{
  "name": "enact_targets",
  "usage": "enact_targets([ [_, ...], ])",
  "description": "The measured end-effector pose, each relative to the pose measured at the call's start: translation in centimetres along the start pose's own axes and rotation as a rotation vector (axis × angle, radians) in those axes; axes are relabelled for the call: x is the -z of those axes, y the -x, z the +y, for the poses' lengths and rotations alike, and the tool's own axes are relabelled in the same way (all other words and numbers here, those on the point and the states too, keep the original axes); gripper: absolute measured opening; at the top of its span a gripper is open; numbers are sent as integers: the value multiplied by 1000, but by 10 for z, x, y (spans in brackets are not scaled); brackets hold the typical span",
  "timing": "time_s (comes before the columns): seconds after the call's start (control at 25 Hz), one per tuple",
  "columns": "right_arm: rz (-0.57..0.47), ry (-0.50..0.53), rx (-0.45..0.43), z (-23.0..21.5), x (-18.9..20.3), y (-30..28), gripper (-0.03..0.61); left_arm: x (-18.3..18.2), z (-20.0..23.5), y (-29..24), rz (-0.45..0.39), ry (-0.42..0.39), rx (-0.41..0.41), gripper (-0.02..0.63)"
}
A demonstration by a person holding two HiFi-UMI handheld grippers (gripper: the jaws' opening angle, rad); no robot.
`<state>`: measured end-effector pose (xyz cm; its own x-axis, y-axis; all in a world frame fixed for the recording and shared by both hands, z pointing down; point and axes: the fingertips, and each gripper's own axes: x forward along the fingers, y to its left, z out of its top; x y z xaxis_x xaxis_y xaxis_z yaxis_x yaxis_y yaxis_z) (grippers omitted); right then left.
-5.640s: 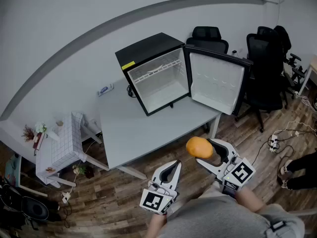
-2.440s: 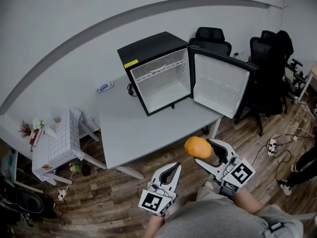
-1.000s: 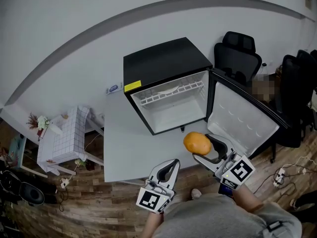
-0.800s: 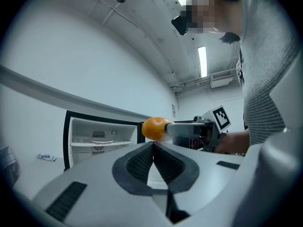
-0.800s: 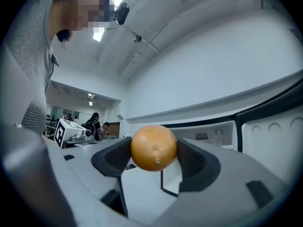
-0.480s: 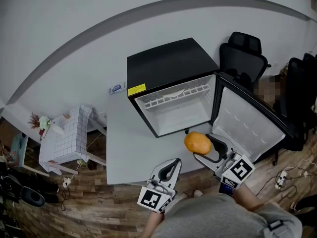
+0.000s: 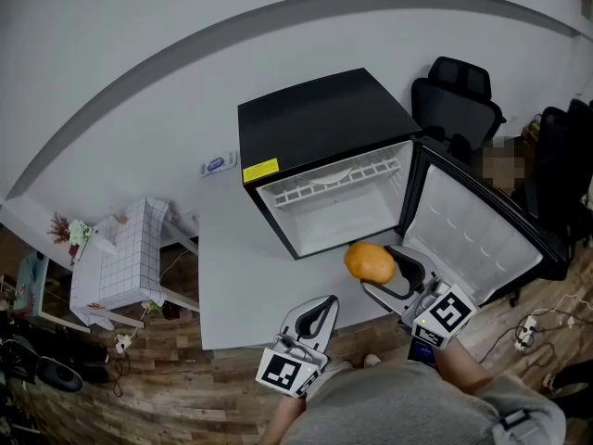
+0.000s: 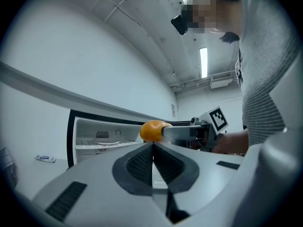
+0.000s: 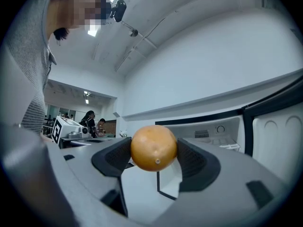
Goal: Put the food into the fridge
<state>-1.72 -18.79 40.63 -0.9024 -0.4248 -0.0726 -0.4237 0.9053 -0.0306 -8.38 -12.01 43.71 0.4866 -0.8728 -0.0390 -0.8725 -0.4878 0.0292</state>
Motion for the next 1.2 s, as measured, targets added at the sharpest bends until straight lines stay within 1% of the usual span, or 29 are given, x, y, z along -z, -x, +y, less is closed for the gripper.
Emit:
enact_targets([
  [0.24, 4, -5, 31, -20, 4, -25, 311, 0, 18, 1, -3, 3, -11, 11],
  [0.52, 21, 8, 69, -49, 9, -55, 311, 2, 29, 2, 2, 8, -15, 11],
  [0.72, 26, -11, 86, -63, 15, -69, 311, 3, 37, 5, 6, 10, -29, 11],
  [0.96, 38, -19, 95, -74, 29, -84, 311, -4, 44, 5, -20, 6, -30, 11],
  [1.12, 48, -16, 108, -83, 33, -94, 311, 6, 50, 8, 17, 12, -39, 11],
  [1.2, 53, -15, 118, -89, 36, -100, 311, 2, 51, 7, 2, 12, -40, 11],
])
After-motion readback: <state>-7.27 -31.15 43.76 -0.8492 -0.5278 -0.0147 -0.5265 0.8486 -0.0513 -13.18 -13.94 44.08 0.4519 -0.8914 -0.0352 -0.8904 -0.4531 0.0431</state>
